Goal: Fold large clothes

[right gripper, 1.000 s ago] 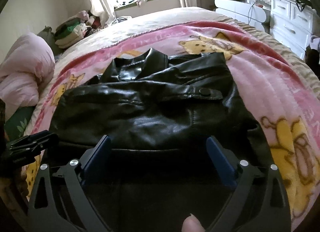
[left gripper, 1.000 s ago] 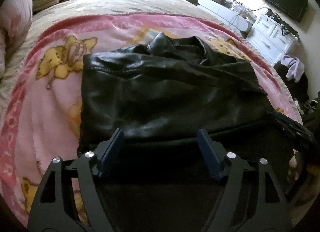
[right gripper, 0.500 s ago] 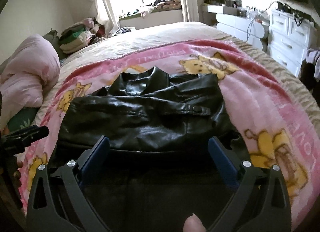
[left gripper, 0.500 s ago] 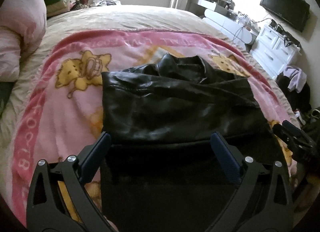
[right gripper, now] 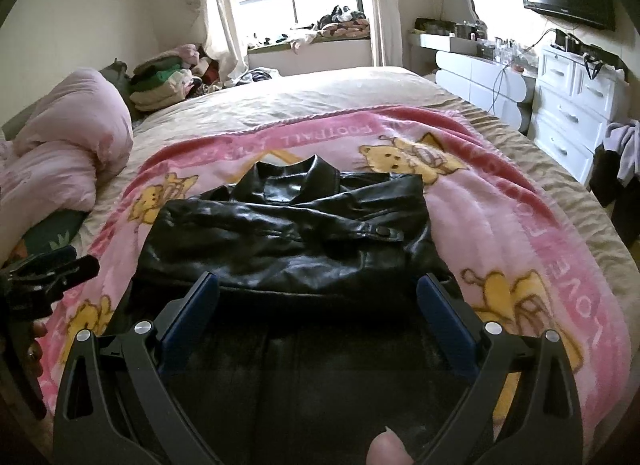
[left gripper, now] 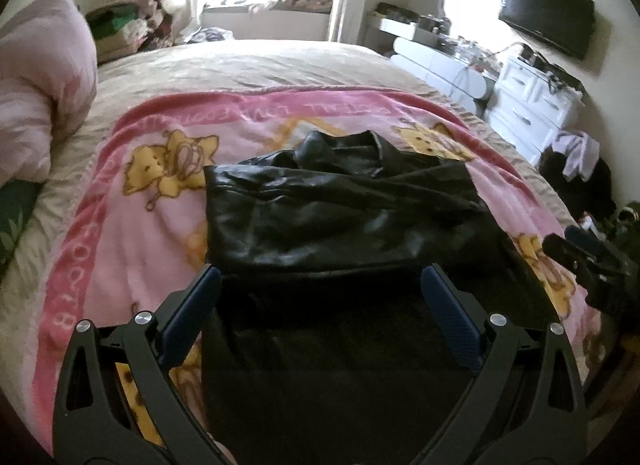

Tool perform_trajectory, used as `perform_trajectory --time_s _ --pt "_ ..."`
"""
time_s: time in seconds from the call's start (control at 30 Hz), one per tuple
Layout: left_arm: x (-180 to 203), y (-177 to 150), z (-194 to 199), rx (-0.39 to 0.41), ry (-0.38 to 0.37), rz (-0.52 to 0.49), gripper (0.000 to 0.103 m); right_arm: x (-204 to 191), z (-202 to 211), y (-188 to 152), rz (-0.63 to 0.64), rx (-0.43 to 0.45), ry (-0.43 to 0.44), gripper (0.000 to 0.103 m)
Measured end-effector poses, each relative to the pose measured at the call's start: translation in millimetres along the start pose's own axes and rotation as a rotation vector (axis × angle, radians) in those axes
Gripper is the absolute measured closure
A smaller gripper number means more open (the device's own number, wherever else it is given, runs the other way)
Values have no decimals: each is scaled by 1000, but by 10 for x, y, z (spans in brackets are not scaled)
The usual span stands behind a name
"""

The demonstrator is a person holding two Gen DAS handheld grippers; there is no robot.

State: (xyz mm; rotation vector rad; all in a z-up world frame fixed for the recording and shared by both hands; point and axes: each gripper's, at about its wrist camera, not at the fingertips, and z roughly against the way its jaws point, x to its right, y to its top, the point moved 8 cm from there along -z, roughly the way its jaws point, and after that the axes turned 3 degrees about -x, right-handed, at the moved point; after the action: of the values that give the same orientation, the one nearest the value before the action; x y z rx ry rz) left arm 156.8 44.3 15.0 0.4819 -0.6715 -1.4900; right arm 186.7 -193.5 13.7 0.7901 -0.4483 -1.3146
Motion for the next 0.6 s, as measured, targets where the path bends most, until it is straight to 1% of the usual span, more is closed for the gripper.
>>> perform_trajectory --time_s 0.07,0.2,0.37,0.43,0.6 --pt "32 -62 49 5 5 -3 9 1 60 -29 8 2 -2 5" --pt "97 -226 139 1 -6 -5 9 24 164 -122 11 1 -1 5" --pt "92 -409 219 2 11 7 9 67 261 -275 17 -16 -6 5" --pt "79 -504 227 -12 13 14 9 90 275 -343 14 -24 -2 5" --pt "-7 -728 206 -55 45 27 9 165 280 -542 13 -54 -9 5"
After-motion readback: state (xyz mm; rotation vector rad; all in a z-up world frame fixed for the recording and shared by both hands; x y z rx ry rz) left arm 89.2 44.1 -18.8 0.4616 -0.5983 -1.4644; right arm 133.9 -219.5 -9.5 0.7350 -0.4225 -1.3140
